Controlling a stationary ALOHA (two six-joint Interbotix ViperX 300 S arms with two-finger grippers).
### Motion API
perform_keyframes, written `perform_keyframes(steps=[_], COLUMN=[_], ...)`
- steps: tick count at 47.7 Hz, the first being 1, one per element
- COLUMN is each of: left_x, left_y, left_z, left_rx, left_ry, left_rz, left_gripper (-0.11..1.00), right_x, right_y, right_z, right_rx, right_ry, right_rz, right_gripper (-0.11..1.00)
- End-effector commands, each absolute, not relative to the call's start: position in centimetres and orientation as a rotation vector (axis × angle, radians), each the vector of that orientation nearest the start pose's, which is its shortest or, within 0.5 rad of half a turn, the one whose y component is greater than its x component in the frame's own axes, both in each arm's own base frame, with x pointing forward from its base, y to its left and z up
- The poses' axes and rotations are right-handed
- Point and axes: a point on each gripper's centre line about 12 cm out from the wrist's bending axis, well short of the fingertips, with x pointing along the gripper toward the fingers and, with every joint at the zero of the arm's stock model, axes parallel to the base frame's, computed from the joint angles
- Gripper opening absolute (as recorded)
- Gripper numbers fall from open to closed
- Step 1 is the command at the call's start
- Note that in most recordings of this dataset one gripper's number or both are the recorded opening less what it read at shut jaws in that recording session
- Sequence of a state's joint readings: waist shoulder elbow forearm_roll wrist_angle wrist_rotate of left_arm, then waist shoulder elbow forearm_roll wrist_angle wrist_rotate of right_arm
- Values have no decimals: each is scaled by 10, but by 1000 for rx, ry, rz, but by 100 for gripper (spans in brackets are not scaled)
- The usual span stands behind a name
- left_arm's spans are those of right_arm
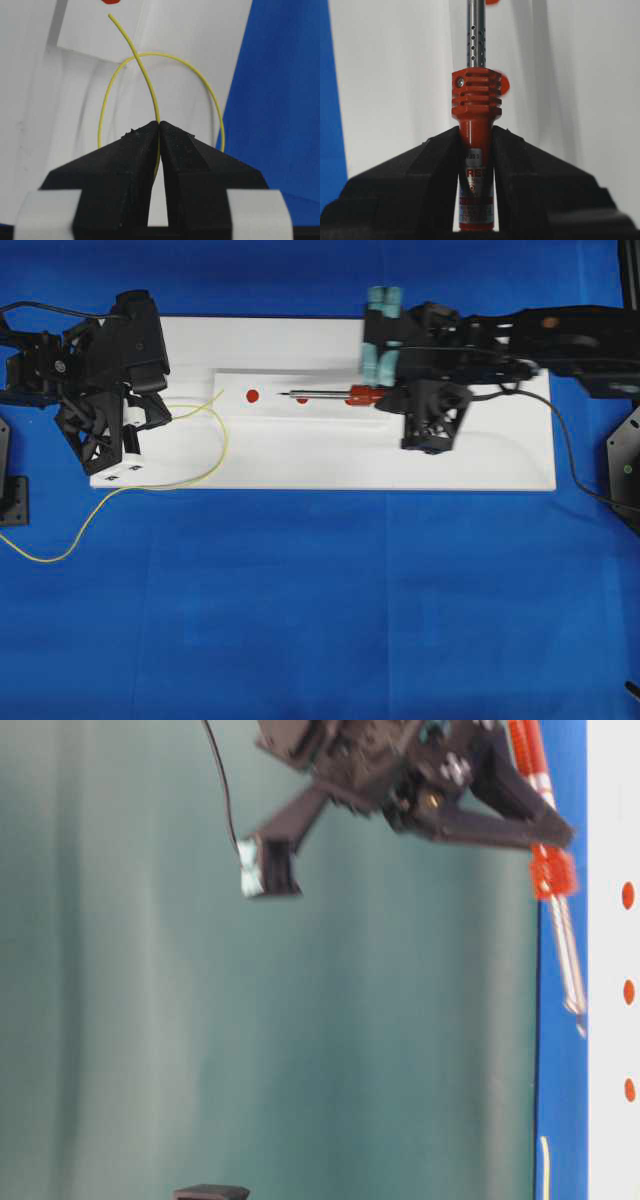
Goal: Touch the tip of the soldering iron to the tip of the solder at the mark.
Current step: 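Bring the solder wire tip rightward toward the iron tip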
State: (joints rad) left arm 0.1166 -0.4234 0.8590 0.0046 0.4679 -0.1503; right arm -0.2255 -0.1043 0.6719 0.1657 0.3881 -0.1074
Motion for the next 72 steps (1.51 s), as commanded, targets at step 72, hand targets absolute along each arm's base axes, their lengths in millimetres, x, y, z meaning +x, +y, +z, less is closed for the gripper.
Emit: perform_keyframes(steps=[72], left_x=[379], left_y=[47], left_z=[163], left_rx=[-193], left_ry=[970], left_rz=[187], left_gripper=[2], right_x=[312], right_y=[-70], right_z=[174], right_rx=[210], right_ry=[866], right_rz=[-219], right_gripper=[6])
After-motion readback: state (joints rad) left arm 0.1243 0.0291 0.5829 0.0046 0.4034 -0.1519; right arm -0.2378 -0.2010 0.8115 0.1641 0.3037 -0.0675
